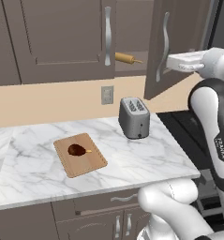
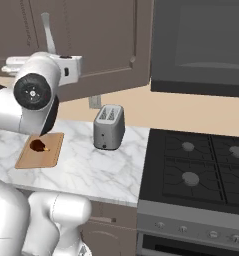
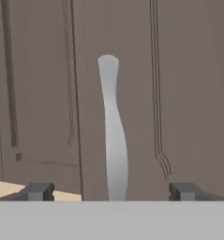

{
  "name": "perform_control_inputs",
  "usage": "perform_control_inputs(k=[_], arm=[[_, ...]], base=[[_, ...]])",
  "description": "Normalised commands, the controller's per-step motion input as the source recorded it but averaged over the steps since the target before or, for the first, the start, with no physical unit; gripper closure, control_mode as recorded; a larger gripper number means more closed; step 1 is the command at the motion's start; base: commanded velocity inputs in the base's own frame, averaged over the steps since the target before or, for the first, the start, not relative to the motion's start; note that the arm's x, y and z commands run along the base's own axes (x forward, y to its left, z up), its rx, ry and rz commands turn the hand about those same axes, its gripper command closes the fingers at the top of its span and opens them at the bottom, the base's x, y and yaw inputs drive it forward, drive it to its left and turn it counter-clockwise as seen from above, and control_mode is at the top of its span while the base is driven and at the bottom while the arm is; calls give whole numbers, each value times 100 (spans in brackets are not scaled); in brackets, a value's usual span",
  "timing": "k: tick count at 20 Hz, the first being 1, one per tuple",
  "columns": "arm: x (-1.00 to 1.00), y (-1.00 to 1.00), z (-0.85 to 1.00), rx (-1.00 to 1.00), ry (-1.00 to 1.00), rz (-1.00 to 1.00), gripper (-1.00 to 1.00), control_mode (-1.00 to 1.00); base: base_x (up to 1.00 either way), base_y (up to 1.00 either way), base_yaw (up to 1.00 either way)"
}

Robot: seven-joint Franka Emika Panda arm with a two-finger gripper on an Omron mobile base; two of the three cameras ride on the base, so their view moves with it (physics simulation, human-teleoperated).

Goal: Open the cabinet, retrieve the rolling pin, and place it next to the meat on the cutting board to prepare for tenderizing.

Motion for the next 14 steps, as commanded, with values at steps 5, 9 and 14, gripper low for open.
perform_control_inputs(k=[5, 9, 14], arm=[[-49, 43, 27, -14, -22, 2, -100, -100], [-41, 97, 11, -30, -19, 0, -100, -100], [-10, 100, 0, -39, -3, -6, -100, -100]], base=[[0, 0, 0], [0, 0, 0], [0, 0, 0]])
